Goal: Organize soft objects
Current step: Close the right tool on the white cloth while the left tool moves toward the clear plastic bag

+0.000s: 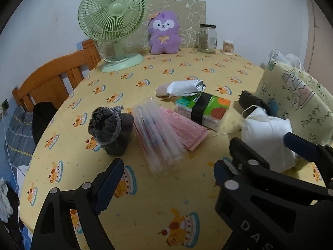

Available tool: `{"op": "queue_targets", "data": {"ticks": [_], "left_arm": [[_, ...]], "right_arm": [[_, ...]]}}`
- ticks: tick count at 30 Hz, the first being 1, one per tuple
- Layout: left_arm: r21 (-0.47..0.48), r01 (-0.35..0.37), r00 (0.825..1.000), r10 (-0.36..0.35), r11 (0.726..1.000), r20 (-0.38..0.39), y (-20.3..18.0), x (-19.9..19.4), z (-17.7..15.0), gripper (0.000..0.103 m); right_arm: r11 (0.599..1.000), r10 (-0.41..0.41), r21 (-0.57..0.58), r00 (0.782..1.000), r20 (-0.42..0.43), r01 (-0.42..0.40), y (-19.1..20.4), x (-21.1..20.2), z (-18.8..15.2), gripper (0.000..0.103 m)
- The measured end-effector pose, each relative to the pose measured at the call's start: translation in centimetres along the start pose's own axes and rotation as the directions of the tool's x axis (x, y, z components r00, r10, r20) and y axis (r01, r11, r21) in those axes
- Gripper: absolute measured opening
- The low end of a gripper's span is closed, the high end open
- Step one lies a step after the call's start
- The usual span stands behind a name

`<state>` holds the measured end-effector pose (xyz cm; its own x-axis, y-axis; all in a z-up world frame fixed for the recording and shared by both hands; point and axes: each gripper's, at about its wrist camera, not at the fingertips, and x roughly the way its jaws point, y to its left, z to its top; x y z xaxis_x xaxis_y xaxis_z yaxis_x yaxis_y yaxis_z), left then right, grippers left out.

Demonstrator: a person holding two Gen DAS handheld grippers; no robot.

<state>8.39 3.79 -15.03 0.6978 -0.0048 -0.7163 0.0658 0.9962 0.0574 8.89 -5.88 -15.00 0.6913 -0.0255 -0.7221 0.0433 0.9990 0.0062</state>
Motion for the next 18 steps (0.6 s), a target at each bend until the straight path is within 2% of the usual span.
{"op": "queue_targets", "data": {"ticks": [3, 5, 6, 7, 8, 13, 17, 18], "left_arm": [[0.001, -0.023, 1.0, 0.023, 1.0, -0.02, 0.2, 0.8, -0.1, 0.067], [-0.005, 0.001, 1.0, -0.001, 1.0, -0.02, 0.4, 1.0, -0.2, 0.049], [0.0, 0.014, 1.0, -0.014, 1.0, -0.023, 0.3, 1.0, -0.3, 0.045], [0.006, 0.016, 1.0, -0.016, 1.0, -0.022, 0.1, 1.0, -0.3, 0.037], [0.01, 0.017, 1.0, -0.016, 1.0, -0.02, -0.1, 1.0, -0.4, 0.033], [0.009, 0.035, 0.999, -0.035, 0.999, -0.017, -0.4, 0.7, -0.5, 0.019], [-0.003, 0.026, 1.0, -0.026, 1.0, -0.013, -0.3, 0.2, -0.5, 0.014], [-0.005, 0.023, 1.0, -0.023, 1.0, -0.011, -0.3, 0.0, -0.6, 0.014]], "right_arm": [[1.0, -0.018, 0.002, 1.0, -0.017, 0.018, 0.0, 0.6, -0.1, 0.084], [1.0, -0.02, 0.006, 1.0, -0.024, 0.02, 0.1, 0.8, -0.3, 0.081], [1.0, -0.021, 0.016, 0.999, -0.025, 0.021, 0.0, 0.9, -0.4, 0.079], [0.999, -0.03, 0.019, 0.999, -0.027, 0.03, -0.1, 0.9, -0.3, 0.073], [0.999, -0.037, 0.018, 0.999, -0.028, 0.037, -0.2, 0.9, -0.3, 0.067], [0.999, -0.041, 0.01, 0.999, -0.031, 0.041, -0.4, 0.7, -0.4, 0.05], [1.0, -0.008, -0.009, 1.0, -0.029, 0.008, -0.3, 0.3, -0.4, 0.028], [1.0, -0.002, -0.011, 1.0, -0.027, 0.002, -0.2, 0.2, -0.4, 0.027]]}}
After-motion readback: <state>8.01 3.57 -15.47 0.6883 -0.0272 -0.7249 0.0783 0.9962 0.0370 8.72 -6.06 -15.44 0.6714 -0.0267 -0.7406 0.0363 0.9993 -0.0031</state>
